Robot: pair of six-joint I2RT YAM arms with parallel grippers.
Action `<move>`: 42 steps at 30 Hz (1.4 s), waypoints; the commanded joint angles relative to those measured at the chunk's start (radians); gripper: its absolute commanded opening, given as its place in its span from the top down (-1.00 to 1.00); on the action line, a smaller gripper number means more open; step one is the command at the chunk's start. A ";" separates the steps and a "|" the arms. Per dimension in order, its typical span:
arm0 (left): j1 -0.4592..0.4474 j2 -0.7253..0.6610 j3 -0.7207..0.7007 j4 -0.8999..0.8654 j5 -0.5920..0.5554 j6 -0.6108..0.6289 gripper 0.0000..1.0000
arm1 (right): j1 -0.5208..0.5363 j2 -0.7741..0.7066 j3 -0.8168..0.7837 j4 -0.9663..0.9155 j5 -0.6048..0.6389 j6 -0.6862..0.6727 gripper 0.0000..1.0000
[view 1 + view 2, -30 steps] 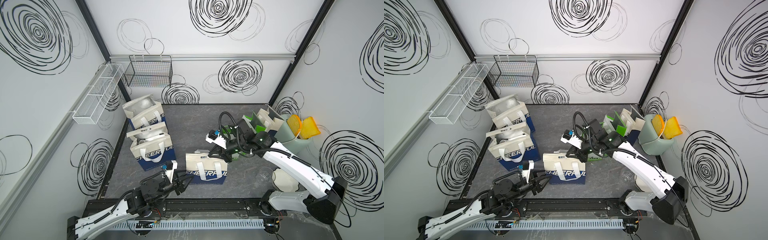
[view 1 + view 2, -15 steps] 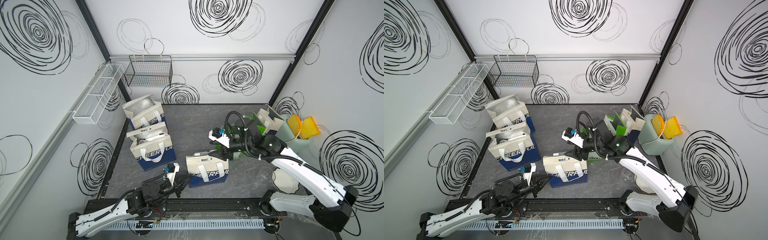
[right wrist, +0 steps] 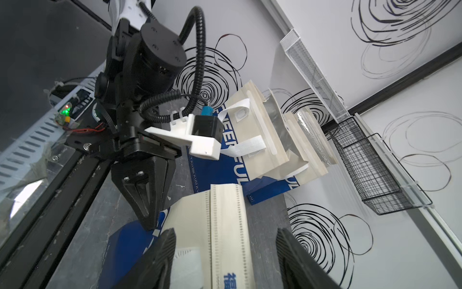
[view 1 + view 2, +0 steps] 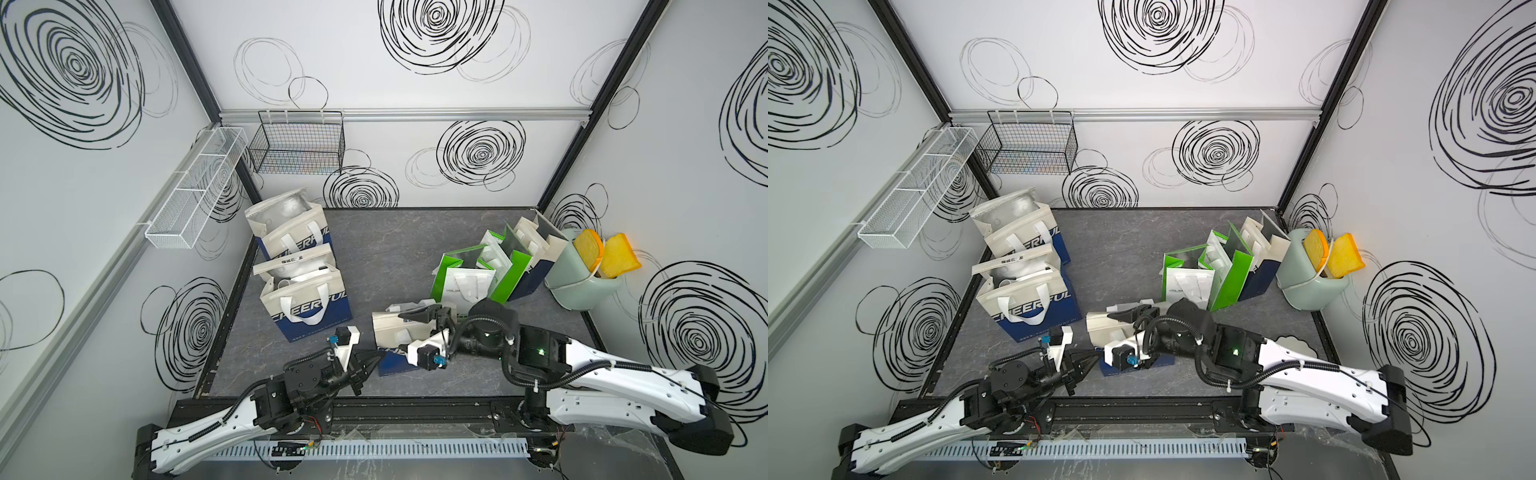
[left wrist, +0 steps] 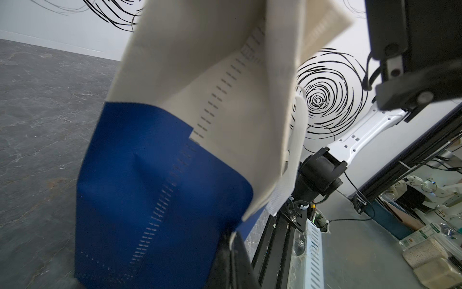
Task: Open the takeout bag
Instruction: Move the takeout bag to the center of the board, then open the takeout bag at the center of the board.
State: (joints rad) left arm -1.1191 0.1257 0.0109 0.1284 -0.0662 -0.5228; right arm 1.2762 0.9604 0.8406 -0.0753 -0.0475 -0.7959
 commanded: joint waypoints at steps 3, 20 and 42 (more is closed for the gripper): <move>-0.006 0.000 -0.010 0.067 0.012 0.012 1.00 | 0.097 0.075 -0.027 0.162 0.266 -0.076 -0.30; -0.005 -0.003 -0.011 0.056 0.006 0.006 1.00 | 0.158 0.234 -0.045 0.385 0.501 -0.092 -0.07; -0.008 -0.003 -0.012 0.050 0.004 0.000 1.00 | 0.162 0.301 -0.006 0.425 0.664 -0.107 0.27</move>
State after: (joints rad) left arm -1.1191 0.1287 0.0109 0.1352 -0.0761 -0.5201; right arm 1.4391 1.2469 0.7986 0.3218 0.5426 -0.8864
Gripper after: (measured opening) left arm 0.062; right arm 0.367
